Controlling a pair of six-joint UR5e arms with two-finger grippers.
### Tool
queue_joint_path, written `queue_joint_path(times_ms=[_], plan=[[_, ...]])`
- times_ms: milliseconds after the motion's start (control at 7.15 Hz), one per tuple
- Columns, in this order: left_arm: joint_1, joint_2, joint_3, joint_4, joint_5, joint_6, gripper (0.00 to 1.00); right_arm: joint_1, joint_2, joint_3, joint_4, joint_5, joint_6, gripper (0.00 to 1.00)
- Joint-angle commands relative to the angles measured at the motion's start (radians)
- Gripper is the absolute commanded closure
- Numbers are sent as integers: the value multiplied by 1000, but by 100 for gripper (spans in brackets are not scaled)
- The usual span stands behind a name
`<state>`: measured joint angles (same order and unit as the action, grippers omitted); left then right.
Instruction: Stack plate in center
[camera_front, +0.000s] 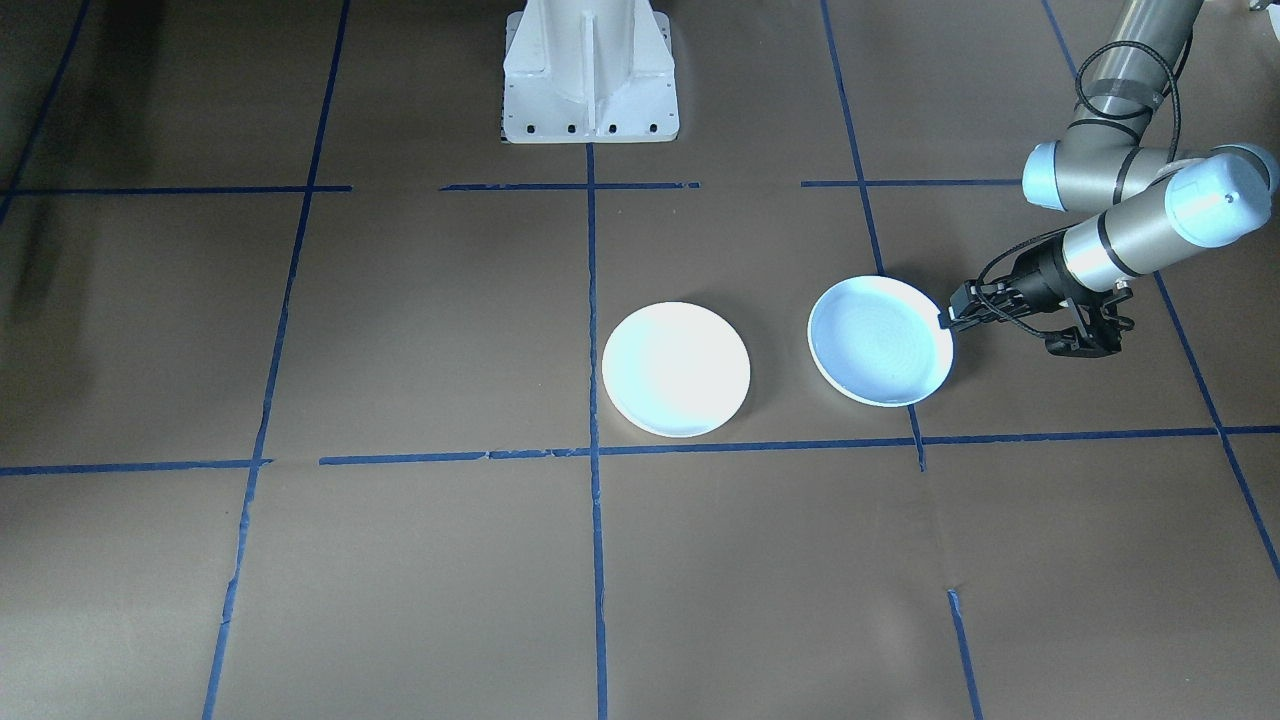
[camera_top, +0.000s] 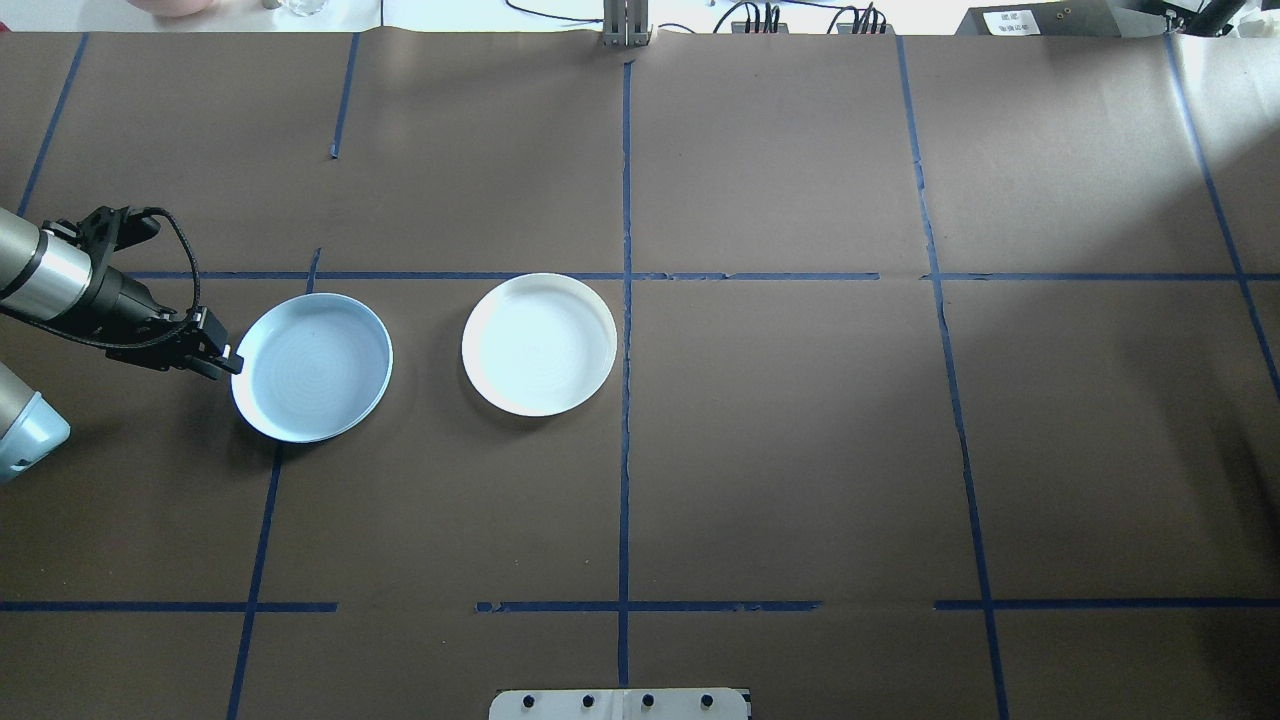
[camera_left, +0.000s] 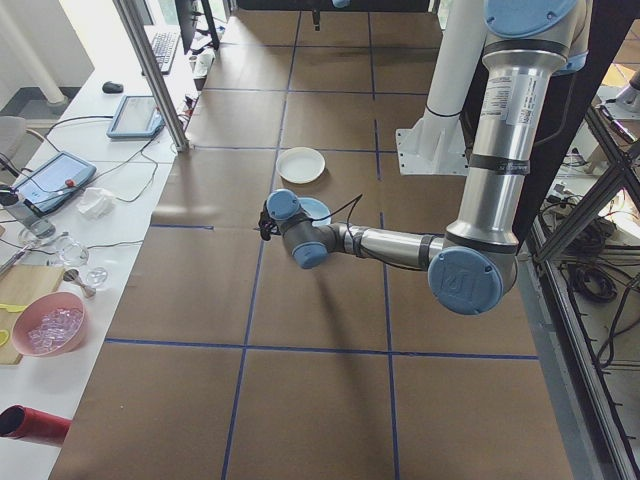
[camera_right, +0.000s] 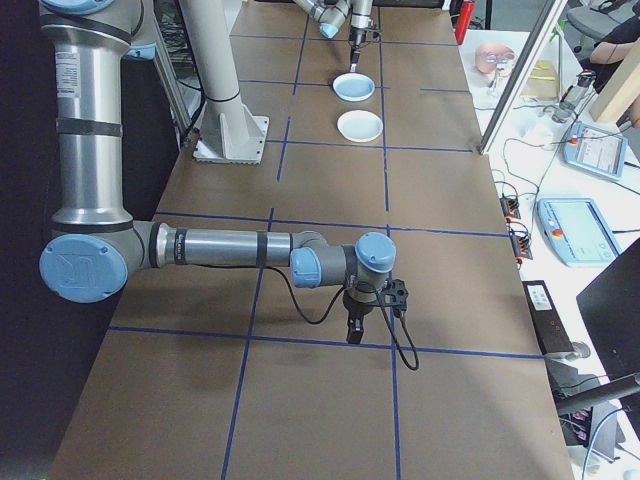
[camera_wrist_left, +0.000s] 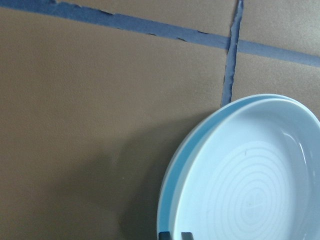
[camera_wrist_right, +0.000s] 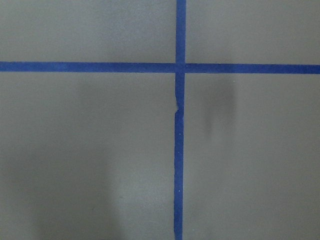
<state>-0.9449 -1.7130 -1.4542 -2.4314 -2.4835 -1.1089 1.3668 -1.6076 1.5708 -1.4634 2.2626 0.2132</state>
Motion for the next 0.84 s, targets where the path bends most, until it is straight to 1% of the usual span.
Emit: queue_joint_path(times_ms=[0, 140, 280, 419, 699], plan=[[-2, -5, 5, 0, -2, 4, 24, 0, 0, 0, 0, 0, 0, 0], [0, -26, 5, 2, 0, 0, 20, 0, 0, 0, 0, 0, 0, 0], [0, -60, 5, 11, 0, -12, 20, 0, 0, 0, 0, 0, 0, 0], [14, -104, 5, 12, 3, -85, 20, 0, 0, 0, 0, 0, 0, 0], [82, -178, 2, 18, 9, -196, 20, 0, 0, 0, 0, 0, 0, 0]])
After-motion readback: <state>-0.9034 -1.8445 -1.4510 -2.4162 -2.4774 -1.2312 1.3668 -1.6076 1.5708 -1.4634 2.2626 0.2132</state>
